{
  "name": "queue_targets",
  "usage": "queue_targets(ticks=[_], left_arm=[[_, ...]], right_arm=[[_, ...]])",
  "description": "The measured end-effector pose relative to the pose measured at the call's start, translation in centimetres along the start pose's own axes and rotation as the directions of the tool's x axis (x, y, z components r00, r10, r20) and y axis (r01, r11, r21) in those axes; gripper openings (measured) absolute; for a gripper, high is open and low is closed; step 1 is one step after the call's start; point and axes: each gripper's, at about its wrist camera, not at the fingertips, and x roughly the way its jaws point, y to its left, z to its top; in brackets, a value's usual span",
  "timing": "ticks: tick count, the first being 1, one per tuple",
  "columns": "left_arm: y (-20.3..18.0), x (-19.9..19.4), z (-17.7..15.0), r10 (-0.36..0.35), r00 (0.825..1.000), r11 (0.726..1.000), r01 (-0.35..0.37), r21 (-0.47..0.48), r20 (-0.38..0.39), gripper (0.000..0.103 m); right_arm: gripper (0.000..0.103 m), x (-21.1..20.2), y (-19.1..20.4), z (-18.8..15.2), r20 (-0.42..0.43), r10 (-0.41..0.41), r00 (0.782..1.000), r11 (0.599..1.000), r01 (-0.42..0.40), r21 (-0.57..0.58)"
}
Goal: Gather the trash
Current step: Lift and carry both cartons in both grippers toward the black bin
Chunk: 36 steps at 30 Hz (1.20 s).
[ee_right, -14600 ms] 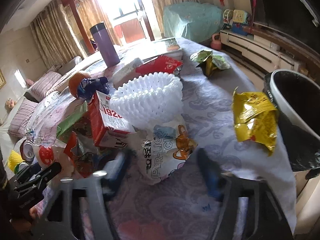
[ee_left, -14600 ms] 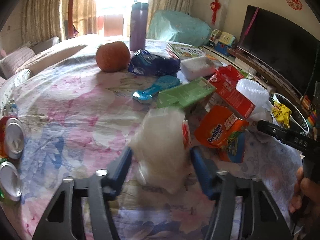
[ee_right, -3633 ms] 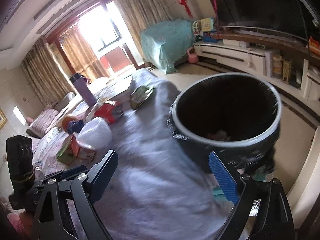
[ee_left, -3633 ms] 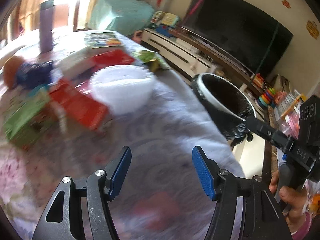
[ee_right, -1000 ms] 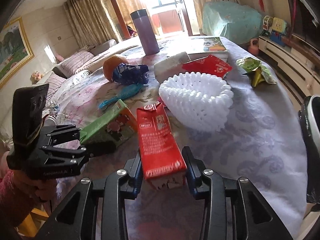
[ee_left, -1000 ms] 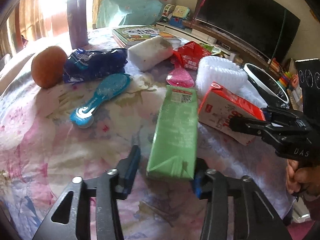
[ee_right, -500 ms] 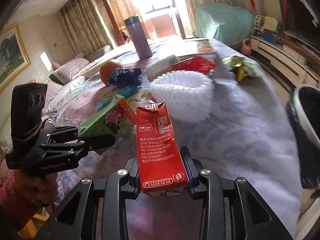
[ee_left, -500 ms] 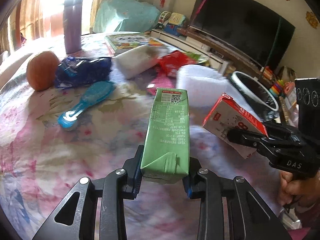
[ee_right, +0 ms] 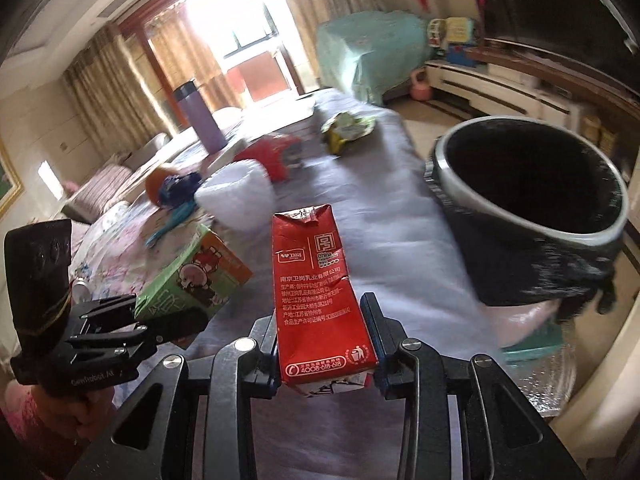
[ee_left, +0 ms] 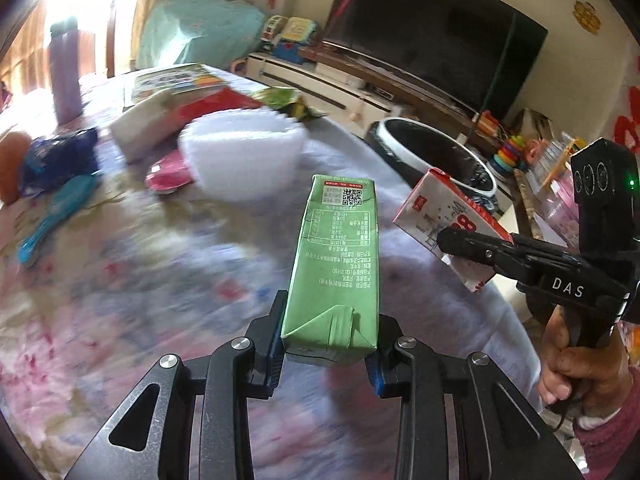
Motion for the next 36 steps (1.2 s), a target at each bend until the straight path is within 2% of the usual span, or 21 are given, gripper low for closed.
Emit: queue_targets(ticks=[16, 24, 36], left_arm=[[-4.0, 4.0, 3.8, -0.03, 0.999, 0.997, 0.031, 0.072, -0.014, 0.032], [-5.8, 5.0, 4.6, -0.039, 0.999, 0.994, 0.04, 0.097, -0.015, 0.032], [-7.4, 7.0, 6.5, -0.048, 0.999, 0.991, 0.05, 0.121, -0.021, 0.032]], right_arm=[[0.034, -2.5, -4.5, 0.8, 0.057, -0.053, 0.997, 0.996, 0.049, 0.076], [0.034, -3.3, -6.1, 1.6, 0.083, -0.074, 0.994, 0.993, 0.066, 0.096], [0.034, -4.2, -9.3, 3.2, 0.087, -0.123, 0.989, 0.985, 0.111, 0.133]])
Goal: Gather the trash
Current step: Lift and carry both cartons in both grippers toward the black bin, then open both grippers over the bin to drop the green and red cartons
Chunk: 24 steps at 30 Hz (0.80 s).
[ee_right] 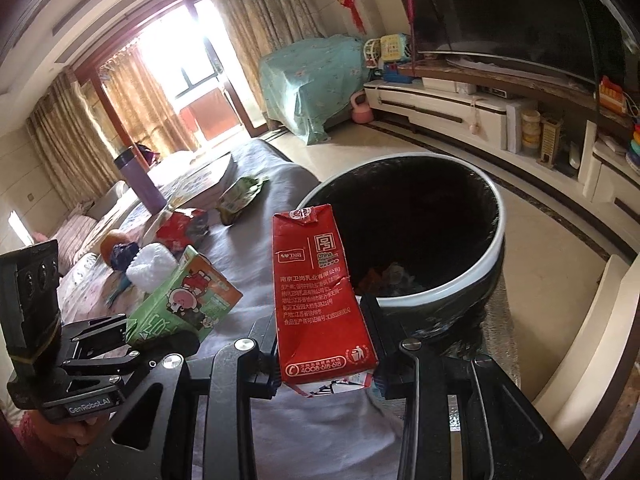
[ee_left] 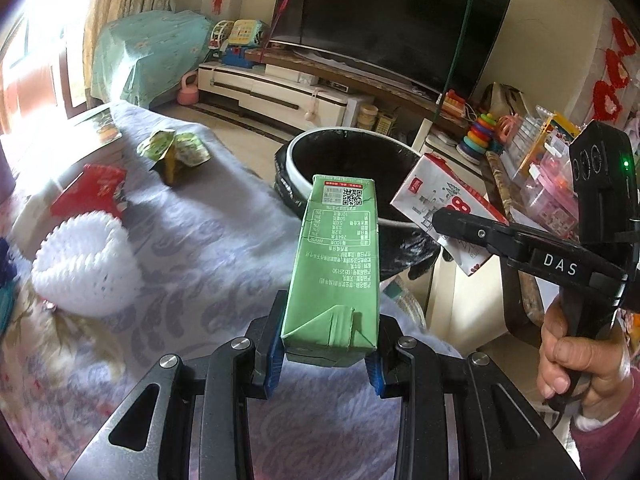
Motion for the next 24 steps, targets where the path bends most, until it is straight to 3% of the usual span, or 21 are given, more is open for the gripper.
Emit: queue_targets(ticks=[24], left_arm=[[-2.3, 4.5, 5.6, -0.007, 1.0, 0.999, 0.007, 0.047, -0.018, 0.032]], right_arm=[[0.034, 1.9, -3.8, 4.3, -0.028, -0.083, 0.996, 0.997, 0.083, -0.002]])
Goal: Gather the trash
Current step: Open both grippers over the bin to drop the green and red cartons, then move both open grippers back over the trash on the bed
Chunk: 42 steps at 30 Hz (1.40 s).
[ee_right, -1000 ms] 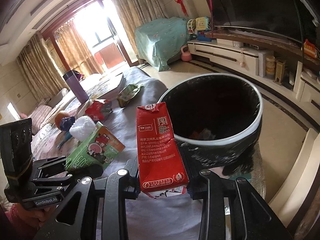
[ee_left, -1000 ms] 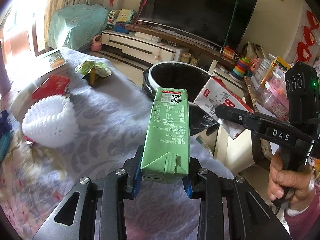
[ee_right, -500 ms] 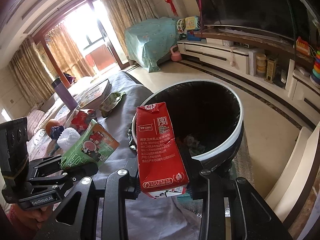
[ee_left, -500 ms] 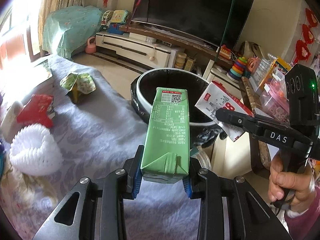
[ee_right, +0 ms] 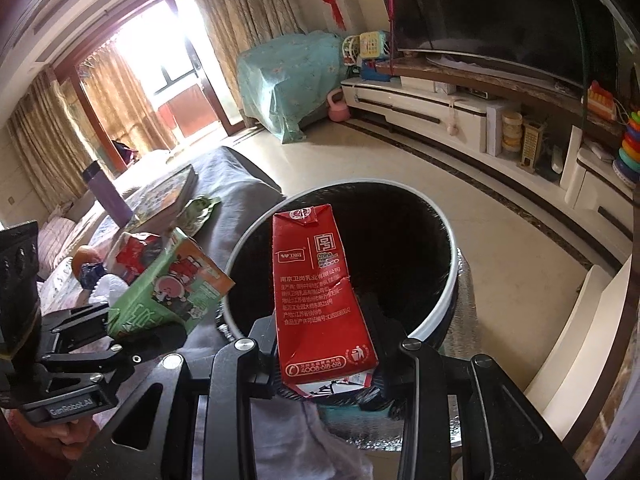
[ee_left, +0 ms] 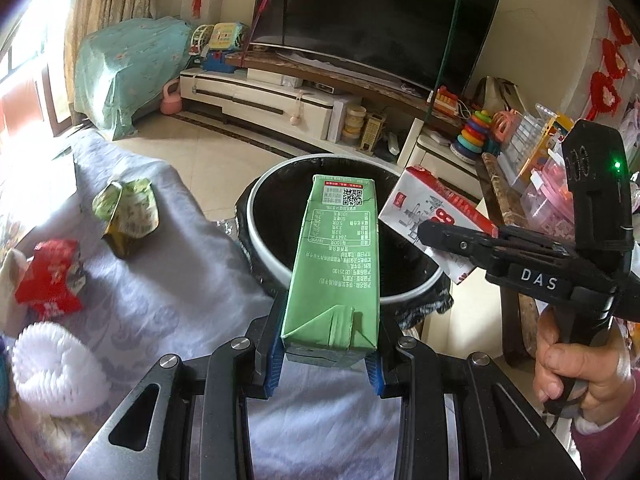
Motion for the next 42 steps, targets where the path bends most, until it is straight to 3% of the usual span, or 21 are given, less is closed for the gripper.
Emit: queue_targets(ticks=[12, 32, 34, 36, 38, 42], left_arm=[[-0.5, 3.1, 3.3, 0.005, 0.999, 1.0, -0.005, 0.004, -0.034, 0.032], [-1.0, 5.6, 4.9, 0.017, 0.997, 1.0, -0.017, 0.0, -0.07, 0.032], [-1.0, 5.6, 5.0, 0.016, 0.997, 1.0, -0.016, -0.004, -0.071, 0.034], [-0.9, 5.5, 4.9, 0.016, 0.998, 1.0, -0.017, -0.013, -0.069, 0.047], [-0.9, 5.2, 4.7, 0.022, 0.998, 1.0, -0.023, -0.02, -0.058, 0.052], [-0.5, 4.2, 3.6, 0.021, 0.999, 0.999, -0.023, -0.037, -0.048, 0.054]], right_arm=[[0.034, 1.7, -1.1, 1.5, -0.042, -0.038, 0.998, 0.999, 0.038, -0.02], [0.036, 4.0, -2.0, 2.7, -0.091, -0.065, 0.994, 0.997, 0.061, -0.039], [0.036, 4.2, -2.2, 2.8, -0.096, -0.064, 0.993, 0.998, 0.061, -0.034], [0.036, 4.2, -2.3, 2.9, -0.095, -0.076, 0.993, 0.997, 0.073, -0.034], [0.04, 3.9, -2.3, 3.0, -0.086, -0.067, 0.994, 0.998, 0.065, -0.027], [0.052, 2.6, -2.1, 2.7, -0.051, -0.04, 0.998, 0.999, 0.04, -0.004]])
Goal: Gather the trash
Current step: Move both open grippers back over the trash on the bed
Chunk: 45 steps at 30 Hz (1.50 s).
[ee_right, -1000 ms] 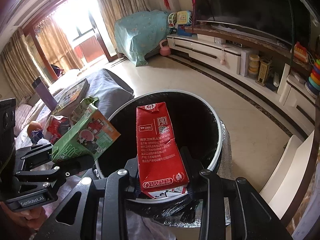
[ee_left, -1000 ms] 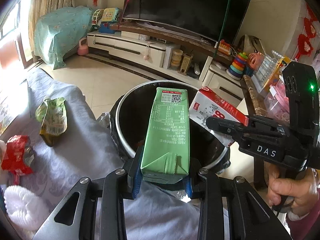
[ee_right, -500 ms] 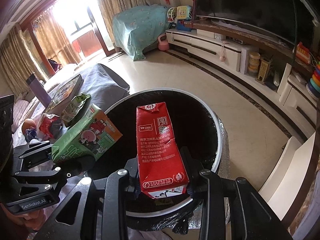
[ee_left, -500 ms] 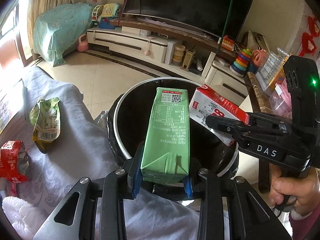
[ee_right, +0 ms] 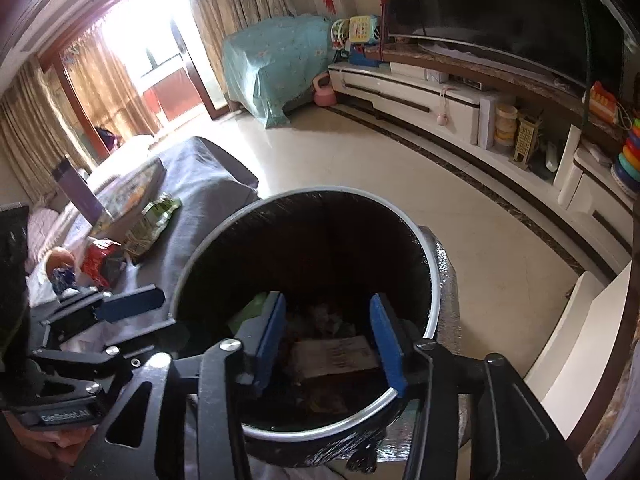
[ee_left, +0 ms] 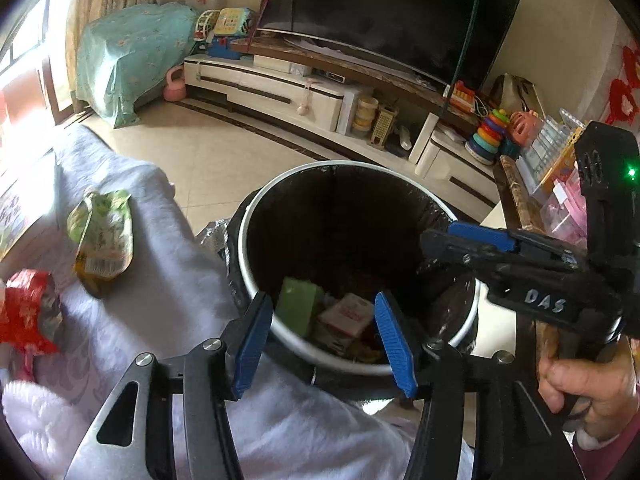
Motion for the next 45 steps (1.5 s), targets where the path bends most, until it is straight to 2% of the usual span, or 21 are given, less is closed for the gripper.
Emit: queue_targets(ticks=[2, 4, 7, 10, 18, 24, 34, 45], left_arm=[[0.4, -1.0, -0.9, -0.006, 1.0, 1.0, 0.006, -0.014, 0.015, 0.055], [0.7, -2.1, -2.0, -0.009, 0.999, 1.0, 0.01, -0.027, 0.03, 0.057], [1.1, -3.9, -4.1, -0.005, 0.998, 0.999, 0.008, -0.039, 0.057, 0.06], [2.0, -5.8, -6.4, 0.002, 0.997, 0.998, 0.004, -0.067, 0.08, 0.061], [5.2, -10.2, -12.6, 0.045, 0.995, 0.987, -0.029, -0.16, 0.094, 0.062], [7.8, -13.7, -16.4, 0.132, 0.983, 0.966, -0.098, -0.241, 0.126, 0.065], [11.8, -17.5, -20.0, 0.219, 0.968, 0.923, -0.164, -0.347, 0.124, 0.066], [15.2, -19.5, -22.0, 0.292, 0.952, 0.896, -0.236, -0.376, 0.097, 0.069]], right_arm=[[0.058, -0.6, 0.2, -0.3, 0.019, 0.014, 1.0, 1.0, -0.014, 0.008], [0.071, -1.3, 0.6, -0.7, 0.044, 0.024, 0.999, 1.0, -0.024, 0.015], [0.084, -2.4, 1.5, -1.5, 0.09, 0.041, 0.995, 0.999, -0.044, 0.031], [0.091, -3.3, 2.7, -2.4, 0.122, 0.061, 0.991, 0.997, -0.065, 0.036], [0.093, -5.0, 7.0, -5.1, 0.157, 0.131, 0.979, 0.991, -0.134, 0.007], [0.094, -5.2, 10.5, -7.1, 0.173, 0.185, 0.967, 0.983, -0.179, -0.046], [0.095, -2.6, 15.9, -9.7, 0.077, 0.275, 0.958, 0.955, -0.263, -0.134], [0.095, -0.4, 19.7, -10.6, 0.009, 0.334, 0.943, 0.928, -0.327, -0.18]])
